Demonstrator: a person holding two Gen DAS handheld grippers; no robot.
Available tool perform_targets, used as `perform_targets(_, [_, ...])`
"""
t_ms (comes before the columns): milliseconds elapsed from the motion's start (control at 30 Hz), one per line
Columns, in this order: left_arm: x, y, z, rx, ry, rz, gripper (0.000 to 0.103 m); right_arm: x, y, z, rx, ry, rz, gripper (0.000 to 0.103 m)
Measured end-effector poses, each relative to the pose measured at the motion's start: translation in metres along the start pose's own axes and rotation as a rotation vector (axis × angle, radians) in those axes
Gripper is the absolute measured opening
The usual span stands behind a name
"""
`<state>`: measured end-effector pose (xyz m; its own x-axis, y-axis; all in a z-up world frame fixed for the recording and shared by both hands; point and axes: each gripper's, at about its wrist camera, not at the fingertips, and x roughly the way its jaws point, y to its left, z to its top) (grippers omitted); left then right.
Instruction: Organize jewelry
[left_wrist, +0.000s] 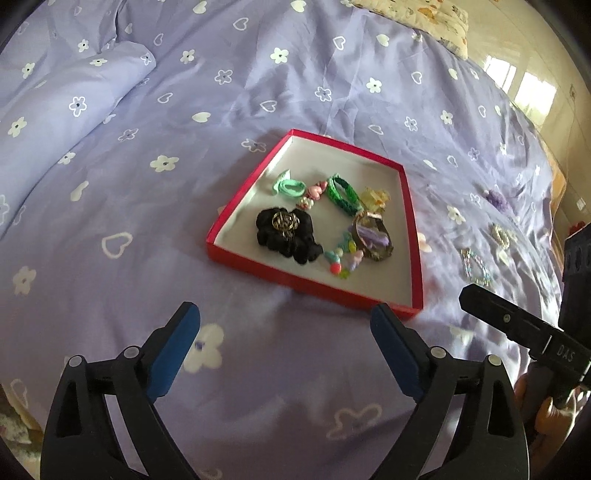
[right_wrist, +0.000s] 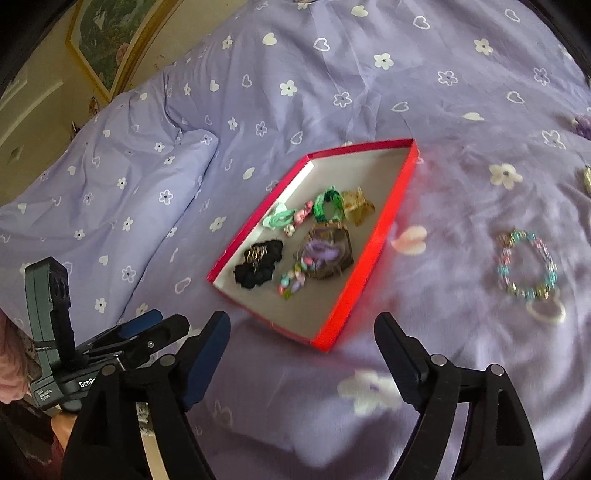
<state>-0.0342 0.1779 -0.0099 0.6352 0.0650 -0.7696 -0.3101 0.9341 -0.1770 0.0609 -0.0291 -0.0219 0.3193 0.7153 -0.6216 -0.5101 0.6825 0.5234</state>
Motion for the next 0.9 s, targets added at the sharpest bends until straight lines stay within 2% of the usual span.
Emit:
perform_targets(133, [-0.007, -0.002, -0.011, 0.017, -0.014, 0.027, 0.094, -0.009, 0.003, -0.013, -0.027, -0.011, -0.028, 0.082])
perform_targets(300, [-0.021, -0.002, -0.019, 0.031, -0.084, 0.067, 0.094, -0.028, 0.012, -0.022, -0.127, -0.111, -0.109, 0.083])
perform_targets(467, [-0.043, -0.01, -0.009, 0.063, -0.133, 0.075, 0.094, -0.05, 0.026, -0.011, -0.175, -0.158, -0.113, 0.084])
perform_targets(567, [-0.061, -0.017, -0.002, 0.092, -0.192, 0.085, 0.103, -0.067, 0.04, -0.002, -0.223, -0.197, -0.125, 0.095])
perform_targets(633, [-0.066, -0.021, 0.0, 0.111, -0.214, 0.101, 0.103, -0.075, 0.047, 0.001, -0.249, -0.226, -0.144, 0.101])
perform_targets(800, [-0.047, -0.023, -0.005, 0.121, -0.177, 0.12, 0.103, -0.065, 0.045, -0.005, -0.275, -0.206, -0.178, 0.101])
perform_targets(900, [-0.033, -0.021, -0.012, 0.113, -0.16, 0.143, 0.103, -0.052, 0.033, -0.015, -0.242, -0.189, -0.184, 0.101])
